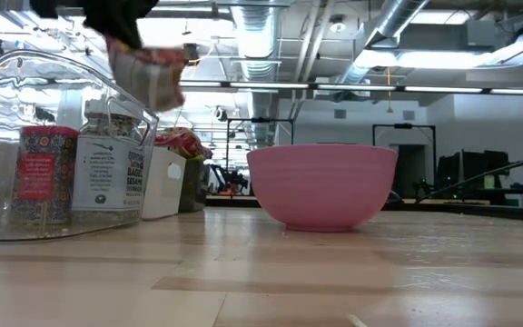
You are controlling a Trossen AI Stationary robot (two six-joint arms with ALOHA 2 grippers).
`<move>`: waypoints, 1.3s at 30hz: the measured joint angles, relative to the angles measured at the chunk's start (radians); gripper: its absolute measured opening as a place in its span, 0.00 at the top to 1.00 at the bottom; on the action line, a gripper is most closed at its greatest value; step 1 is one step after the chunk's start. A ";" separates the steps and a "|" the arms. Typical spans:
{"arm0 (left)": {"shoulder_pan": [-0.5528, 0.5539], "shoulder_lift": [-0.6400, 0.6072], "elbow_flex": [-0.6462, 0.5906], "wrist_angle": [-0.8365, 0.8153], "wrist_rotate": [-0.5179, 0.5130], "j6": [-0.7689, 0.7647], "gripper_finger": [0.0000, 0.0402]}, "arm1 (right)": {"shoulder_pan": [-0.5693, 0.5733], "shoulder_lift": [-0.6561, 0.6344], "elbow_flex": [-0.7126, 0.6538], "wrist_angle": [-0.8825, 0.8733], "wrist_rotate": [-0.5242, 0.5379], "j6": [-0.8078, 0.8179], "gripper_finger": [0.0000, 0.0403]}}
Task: Pick & Place Food Item
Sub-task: Put the red noodle pack into the black transparent bin
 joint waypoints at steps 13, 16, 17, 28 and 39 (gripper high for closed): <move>0.201 -0.060 0.000 -0.235 -0.034 0.046 1.00 | 0.027 0.000 0.000 -0.012 0.000 -0.019 0.42; 0.248 -0.081 0.000 -0.235 -0.033 0.028 1.00 | 0.028 0.000 -0.001 -0.019 0.000 -0.018 0.42; 0.265 -0.088 0.000 -0.225 -0.037 -0.020 1.00 | 0.028 0.000 -0.001 -0.021 0.000 -0.018 0.42; 0.406 -0.052 0.001 -0.224 -0.138 -0.628 1.00 | 0.028 0.000 -0.001 -0.025 0.000 0.000 0.42; 0.455 0.227 0.080 -0.520 -0.220 -1.093 1.00 | 0.006 0.000 -0.001 -0.020 0.013 0.049 0.42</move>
